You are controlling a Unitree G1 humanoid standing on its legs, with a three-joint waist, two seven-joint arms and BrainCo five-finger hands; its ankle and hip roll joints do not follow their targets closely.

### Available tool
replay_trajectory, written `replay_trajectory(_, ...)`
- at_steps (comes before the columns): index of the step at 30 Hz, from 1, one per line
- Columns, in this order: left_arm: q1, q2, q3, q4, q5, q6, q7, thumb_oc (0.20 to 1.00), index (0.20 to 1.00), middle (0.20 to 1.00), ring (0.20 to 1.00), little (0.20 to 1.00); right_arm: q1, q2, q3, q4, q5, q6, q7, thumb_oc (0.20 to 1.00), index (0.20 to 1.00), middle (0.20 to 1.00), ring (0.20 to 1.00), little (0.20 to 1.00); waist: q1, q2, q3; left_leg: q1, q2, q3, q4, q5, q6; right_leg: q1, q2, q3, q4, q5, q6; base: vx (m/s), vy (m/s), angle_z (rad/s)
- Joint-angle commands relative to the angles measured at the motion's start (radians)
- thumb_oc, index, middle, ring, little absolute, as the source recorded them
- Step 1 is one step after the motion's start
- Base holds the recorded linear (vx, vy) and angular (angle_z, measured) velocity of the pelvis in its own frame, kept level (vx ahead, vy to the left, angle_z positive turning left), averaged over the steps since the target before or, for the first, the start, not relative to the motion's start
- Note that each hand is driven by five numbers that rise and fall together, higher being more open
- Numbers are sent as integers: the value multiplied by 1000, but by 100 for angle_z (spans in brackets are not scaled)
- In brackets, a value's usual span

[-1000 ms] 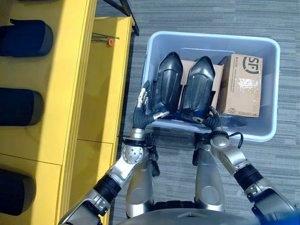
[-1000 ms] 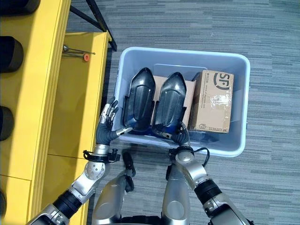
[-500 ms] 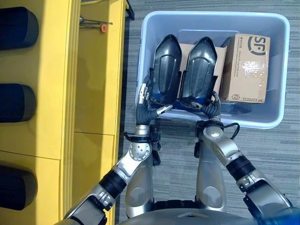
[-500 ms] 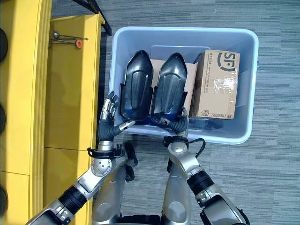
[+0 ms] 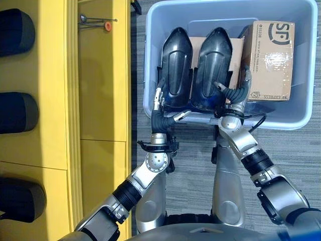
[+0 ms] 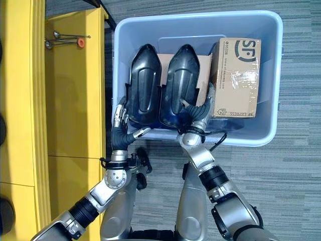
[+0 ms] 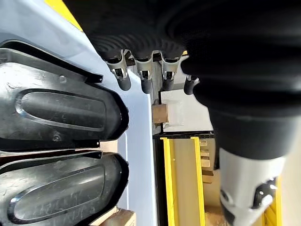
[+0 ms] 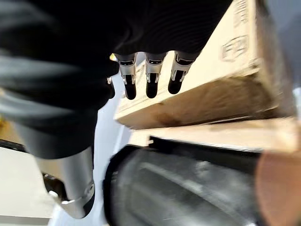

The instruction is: Move parts from the plastic box to the shelf.

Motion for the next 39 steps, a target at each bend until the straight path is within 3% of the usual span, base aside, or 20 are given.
replay_trajectory(1,11,-16,-10,-103,-44,-46,-43,1000,1000,1000,1000,1000,-34,-15,-15,-56,45,-2,-36,1000,1000,1000,1000,1000,10,40,-26,-62,-35,-61,19,41,6,18,74,-105,130,-133,-61,0,0,0)
replay_trajectory(3,22,-23,-18,-99,-58,-50,-65,1000,1000,1000,1000,1000,-46,-18,-36,-16,101,3,-34,1000,1000,1000,1000,1000,14,46,-26,-47,-40,-74,29,17,-3,33,71,-104,149,-162,-52,28,1,0)
replay_trajectory(4,14,-26,-15,-99,-54,-49,-63,1000,1000,1000,1000,1000,-61,-24,-45,-3,106,4,-26,1000,1000,1000,1000,1000,16,50,-26,-67,-38,-65,24,39,5,12,71,-108,143,-140,-61,80,51,0)
replay_trajectory(5,22,-29,-22,-98,-55,-47,-61,1000,1000,1000,1000,1000,-58,-25,-50,10,112,8,-16,1000,1000,1000,1000,1000,15,52,-26,-45,-40,-73,29,17,-4,32,68,-104,152,-166,-52,19,62,0)
replay_trajectory(14,15,-30,-17,-115,-80,-27,-74,1000,1000,1000,1000,1000,-92,-37,-55,96,170,81,52,1000,1000,1000,1000,1000,22,64,-26,-57,-39,-66,35,13,-5,15,60,-110,164,-171,-55,10,18,0)
replay_trajectory(19,11,-24,-12,-128,-95,-11,-82,1000,1000,1000,1000,1000,-153,-79,-45,137,-40,102,37,1000,1000,1000,1000,1000,36,66,-26,-92,-42,-77,47,14,-1,-18,64,-112,184,-174,-54,0,0,0)
replay_trajectory(22,3,-19,-6,-132,-100,-18,-81,1000,1000,1000,1000,1000,-179,-97,-39,118,-107,121,34,1000,1000,1000,1000,1000,40,66,-26,-127,-42,-72,41,40,8,-51,66,-118,177,-147,-62,-50,0,1)
replay_trajectory(23,16,-21,-13,-133,-100,-27,-84,1000,1000,1000,1000,1000,-173,-100,-29,103,-135,143,48,1000,1000,1000,1000,1000,40,66,-26,-113,-45,-83,47,19,-1,-37,65,-112,189,-172,-51,55,25,2)
replay_trajectory(28,17,-21,-12,-138,-99,-33,-79,1000,1000,1000,1000,1000,-169,-111,3,102,-226,167,20,1000,1000,1000,1000,1000,44,65,-26,-127,-49,-84,47,21,1,-45,64,-113,188,-169,-48,11,5,0)
replay_trajectory(31,-2,-25,-12,-121,-98,-43,-84,1000,1000,1000,1000,1000,-196,-124,27,77,-397,147,-8,1000,1000,1000,1000,1000,49,63,-26,-173,-52,-86,49,44,14,-83,66,-116,179,-137,-52,-51,8,2)
replay_trajectory(36,-3,-27,-16,-104,-90,-56,-75,1000,1000,1000,1000,1000,-193,-125,61,56,-504,131,-35,1000,1000,1000,1000,1000,51,59,-26,-177,-54,-89,46,46,16,-83,67,-117,171,-131,-47,-19,-3,7)
replay_trajectory(39,-8,-27,-20,-78,-89,-72,-79,1000,1000,1000,1000,1000,-193,-130,89,35,-591,68,-62,1000,1000,1000,1000,1000,51,55,-26,-182,-55,-94,48,45,16,-82,66,-119,162,-126,-43,-4,-5,-1)
